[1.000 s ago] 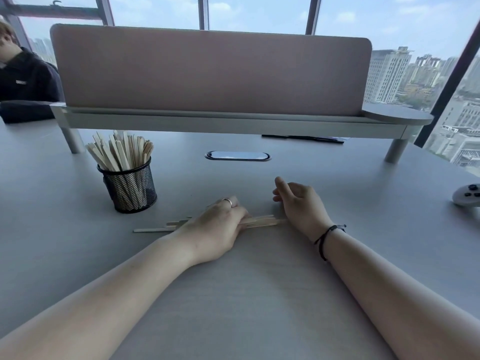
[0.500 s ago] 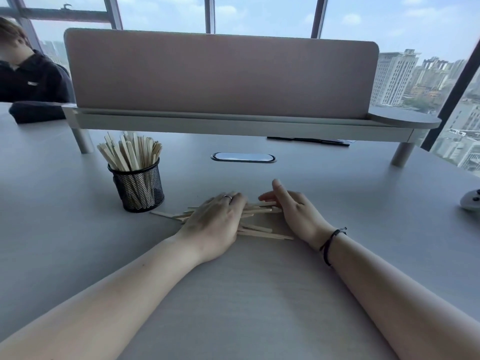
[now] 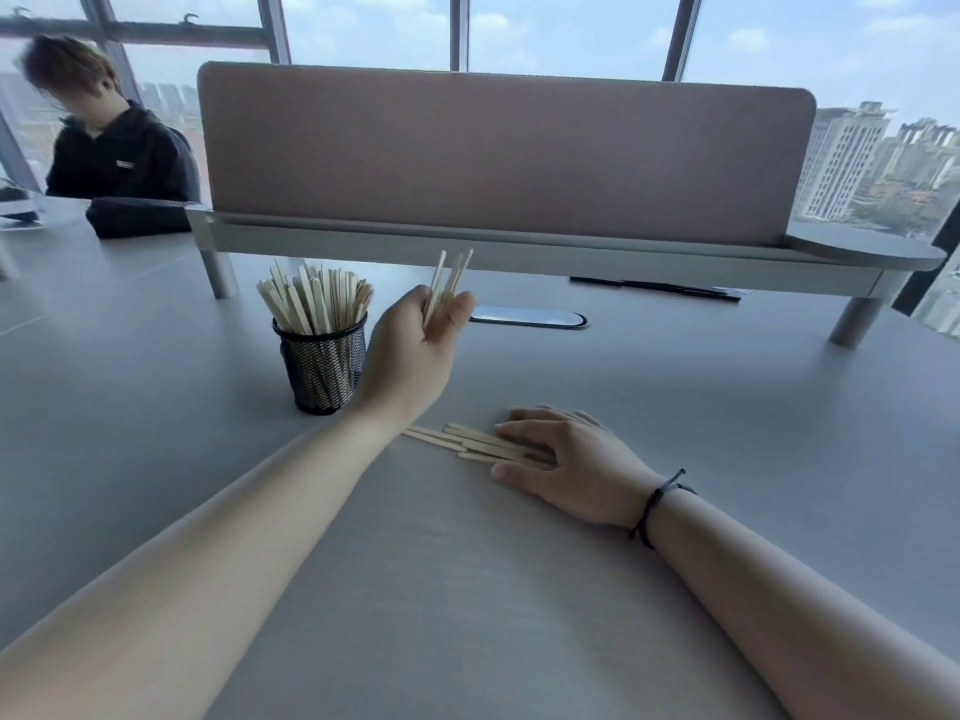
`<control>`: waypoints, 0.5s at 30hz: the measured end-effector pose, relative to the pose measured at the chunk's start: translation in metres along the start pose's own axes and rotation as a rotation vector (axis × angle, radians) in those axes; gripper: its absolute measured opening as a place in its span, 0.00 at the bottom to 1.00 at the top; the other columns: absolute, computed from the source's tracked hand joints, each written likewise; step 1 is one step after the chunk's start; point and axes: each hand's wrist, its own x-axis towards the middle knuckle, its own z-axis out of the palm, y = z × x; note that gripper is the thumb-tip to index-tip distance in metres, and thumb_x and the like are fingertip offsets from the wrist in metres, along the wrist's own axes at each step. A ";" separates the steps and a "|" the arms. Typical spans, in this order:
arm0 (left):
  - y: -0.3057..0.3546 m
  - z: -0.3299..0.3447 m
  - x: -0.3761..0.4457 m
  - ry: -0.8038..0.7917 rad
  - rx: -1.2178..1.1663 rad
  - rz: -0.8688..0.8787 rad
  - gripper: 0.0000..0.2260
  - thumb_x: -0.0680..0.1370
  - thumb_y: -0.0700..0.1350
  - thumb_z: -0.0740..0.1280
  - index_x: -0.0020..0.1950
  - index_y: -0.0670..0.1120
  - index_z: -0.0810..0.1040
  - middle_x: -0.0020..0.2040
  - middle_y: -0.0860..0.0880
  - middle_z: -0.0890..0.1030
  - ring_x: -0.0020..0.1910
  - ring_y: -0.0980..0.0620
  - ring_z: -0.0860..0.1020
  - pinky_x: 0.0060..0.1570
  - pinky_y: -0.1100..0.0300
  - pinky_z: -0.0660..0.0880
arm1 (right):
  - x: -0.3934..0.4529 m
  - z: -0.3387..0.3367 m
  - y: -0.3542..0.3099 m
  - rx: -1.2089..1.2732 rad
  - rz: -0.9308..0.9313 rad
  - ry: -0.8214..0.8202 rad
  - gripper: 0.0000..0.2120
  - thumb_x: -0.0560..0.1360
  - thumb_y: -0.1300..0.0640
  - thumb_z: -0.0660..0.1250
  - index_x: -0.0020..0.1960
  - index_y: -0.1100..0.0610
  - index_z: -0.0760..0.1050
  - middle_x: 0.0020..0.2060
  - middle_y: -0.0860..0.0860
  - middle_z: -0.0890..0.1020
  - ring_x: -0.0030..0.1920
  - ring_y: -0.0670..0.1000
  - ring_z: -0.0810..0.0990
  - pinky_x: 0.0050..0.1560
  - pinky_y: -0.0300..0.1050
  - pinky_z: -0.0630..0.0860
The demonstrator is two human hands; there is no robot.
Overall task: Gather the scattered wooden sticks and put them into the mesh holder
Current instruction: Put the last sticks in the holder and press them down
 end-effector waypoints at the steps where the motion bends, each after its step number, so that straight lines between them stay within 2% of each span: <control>1: -0.001 -0.002 0.004 -0.024 0.009 -0.057 0.21 0.81 0.53 0.65 0.33 0.48 0.61 0.27 0.54 0.63 0.25 0.56 0.63 0.27 0.62 0.59 | 0.001 0.001 -0.002 0.026 0.007 0.019 0.28 0.73 0.31 0.61 0.70 0.40 0.73 0.73 0.39 0.69 0.74 0.43 0.65 0.74 0.43 0.58; 3: -0.006 -0.007 0.010 -0.141 0.143 -0.186 0.22 0.80 0.53 0.66 0.31 0.48 0.62 0.26 0.54 0.64 0.24 0.57 0.63 0.26 0.62 0.59 | 0.002 0.001 -0.002 0.096 0.029 0.045 0.20 0.75 0.36 0.65 0.65 0.39 0.76 0.71 0.39 0.72 0.70 0.45 0.70 0.72 0.45 0.63; 4: -0.010 -0.010 0.010 -0.233 0.262 -0.235 0.20 0.80 0.54 0.65 0.32 0.47 0.65 0.27 0.53 0.68 0.26 0.56 0.67 0.27 0.60 0.61 | 0.002 0.001 -0.001 0.137 0.042 0.053 0.18 0.75 0.38 0.66 0.63 0.38 0.78 0.70 0.38 0.73 0.69 0.45 0.72 0.71 0.46 0.65; 7: -0.023 -0.012 0.001 -0.498 0.635 -0.280 0.17 0.81 0.54 0.61 0.38 0.44 0.71 0.38 0.45 0.77 0.36 0.46 0.76 0.32 0.56 0.66 | 0.001 0.001 0.002 0.190 0.071 0.065 0.15 0.74 0.38 0.67 0.60 0.37 0.80 0.67 0.35 0.75 0.65 0.43 0.74 0.68 0.46 0.70; 9: -0.030 -0.010 -0.008 -0.560 0.811 -0.272 0.15 0.81 0.54 0.59 0.41 0.44 0.71 0.46 0.42 0.80 0.43 0.41 0.77 0.37 0.55 0.68 | 0.001 0.001 0.001 0.190 0.076 0.066 0.14 0.74 0.39 0.68 0.59 0.37 0.80 0.66 0.35 0.75 0.65 0.43 0.75 0.67 0.45 0.70; 12: -0.035 -0.010 -0.013 -0.560 0.867 -0.262 0.15 0.82 0.54 0.57 0.41 0.47 0.69 0.52 0.40 0.81 0.45 0.40 0.76 0.41 0.54 0.68 | 0.001 0.001 0.000 0.185 0.074 0.069 0.14 0.75 0.39 0.68 0.59 0.38 0.80 0.67 0.35 0.75 0.64 0.43 0.75 0.67 0.45 0.70; 15: -0.036 -0.008 -0.009 -0.583 0.770 -0.300 0.18 0.82 0.55 0.57 0.36 0.46 0.68 0.47 0.40 0.80 0.42 0.41 0.73 0.40 0.54 0.68 | 0.000 0.001 -0.001 0.200 0.079 0.071 0.14 0.75 0.41 0.68 0.60 0.40 0.81 0.67 0.36 0.75 0.65 0.42 0.75 0.67 0.43 0.69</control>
